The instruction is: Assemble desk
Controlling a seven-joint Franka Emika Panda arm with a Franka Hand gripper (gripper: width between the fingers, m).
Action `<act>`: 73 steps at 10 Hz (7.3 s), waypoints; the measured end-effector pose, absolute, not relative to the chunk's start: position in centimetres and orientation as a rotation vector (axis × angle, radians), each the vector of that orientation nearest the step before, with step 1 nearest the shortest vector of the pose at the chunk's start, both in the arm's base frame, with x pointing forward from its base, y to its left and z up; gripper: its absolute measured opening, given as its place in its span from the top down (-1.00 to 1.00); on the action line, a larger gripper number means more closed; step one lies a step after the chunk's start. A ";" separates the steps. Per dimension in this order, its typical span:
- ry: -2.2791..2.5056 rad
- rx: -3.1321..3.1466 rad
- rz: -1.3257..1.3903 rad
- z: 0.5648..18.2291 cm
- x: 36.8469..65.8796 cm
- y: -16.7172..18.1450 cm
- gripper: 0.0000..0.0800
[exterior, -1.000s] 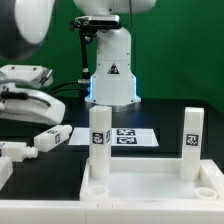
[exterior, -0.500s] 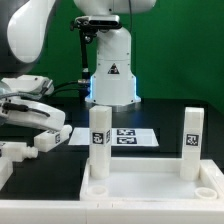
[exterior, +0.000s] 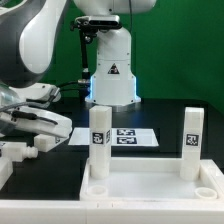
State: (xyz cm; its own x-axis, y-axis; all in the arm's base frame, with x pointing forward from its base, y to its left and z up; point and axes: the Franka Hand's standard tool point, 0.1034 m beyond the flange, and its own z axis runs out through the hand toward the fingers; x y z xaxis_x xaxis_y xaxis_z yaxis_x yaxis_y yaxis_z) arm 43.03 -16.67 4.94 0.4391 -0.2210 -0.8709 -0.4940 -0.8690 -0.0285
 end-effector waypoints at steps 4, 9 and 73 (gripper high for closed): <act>0.654 -2.395 1.427 4.3 42.3 -16.7 -0.62; 0.693 -2.366 1.447 3.6 41.7 -16.7 -0.62; 0.190 -3.088 -0.596 14.4 62.1 11.0 0.29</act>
Offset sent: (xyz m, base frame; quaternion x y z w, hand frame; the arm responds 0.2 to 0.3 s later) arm -0.0218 0.0046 -0.0240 0.0497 -0.0455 0.0850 0.9941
